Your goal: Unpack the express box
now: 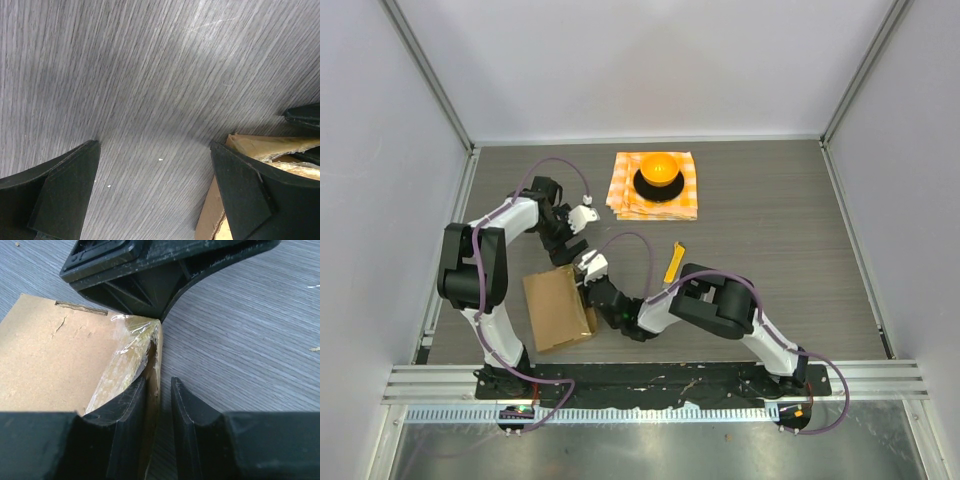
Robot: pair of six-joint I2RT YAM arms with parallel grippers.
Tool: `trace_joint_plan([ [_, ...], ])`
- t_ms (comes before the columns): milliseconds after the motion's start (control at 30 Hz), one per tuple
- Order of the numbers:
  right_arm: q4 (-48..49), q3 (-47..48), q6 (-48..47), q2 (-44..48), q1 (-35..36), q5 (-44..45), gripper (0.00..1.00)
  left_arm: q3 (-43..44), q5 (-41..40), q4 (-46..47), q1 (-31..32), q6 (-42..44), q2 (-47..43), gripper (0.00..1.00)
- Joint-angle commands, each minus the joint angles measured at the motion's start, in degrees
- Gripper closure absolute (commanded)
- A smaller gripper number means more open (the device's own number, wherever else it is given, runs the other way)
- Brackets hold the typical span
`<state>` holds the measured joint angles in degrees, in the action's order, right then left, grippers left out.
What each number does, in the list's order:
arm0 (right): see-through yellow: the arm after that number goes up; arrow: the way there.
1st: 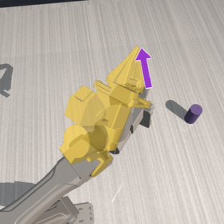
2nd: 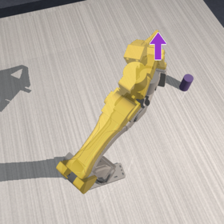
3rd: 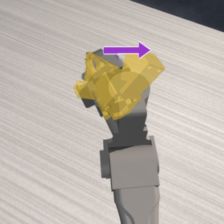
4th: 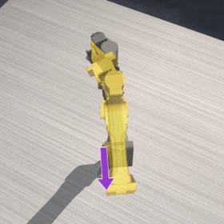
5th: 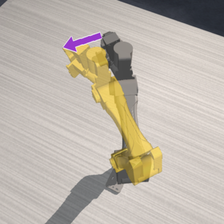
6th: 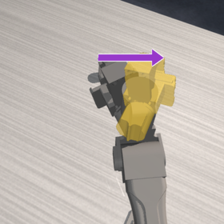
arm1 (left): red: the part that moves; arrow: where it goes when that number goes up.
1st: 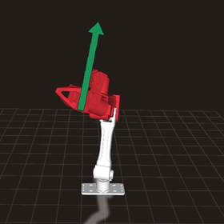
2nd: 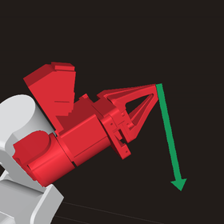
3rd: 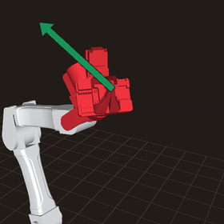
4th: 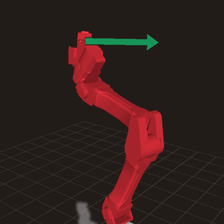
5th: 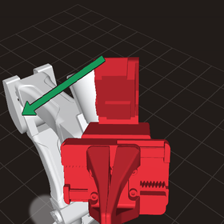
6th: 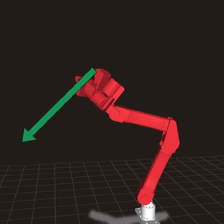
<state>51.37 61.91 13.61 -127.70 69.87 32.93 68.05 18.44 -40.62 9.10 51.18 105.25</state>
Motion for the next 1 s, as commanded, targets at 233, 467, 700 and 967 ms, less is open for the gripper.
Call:
trace_joint_plan([
  [233,-0.4,10.4,1.6,-7.8,-6.2,1.5,0.70,-5.0,17.4,-21.7,3.9,-2.0,1.1,0.00],
  [467,-0.5,13.4,1.4,-9.8,-7.5,2.1,0.69,-4.9,19.1,-23.8,4.0,-0.6,1.4,0.00],
  [700,-0.9,15.0,1.3,-8.9,-8.7,0.2,0.99,-3.1,21.2,-26.7,3.6,0.8,1.1,0.00],
  [967,-2.8,3.0,-3.1,4.0,-8.7,3.7,0.99,17.4,24.2,-35.2,-5.8,-5.1,-1.0,0.00],
])
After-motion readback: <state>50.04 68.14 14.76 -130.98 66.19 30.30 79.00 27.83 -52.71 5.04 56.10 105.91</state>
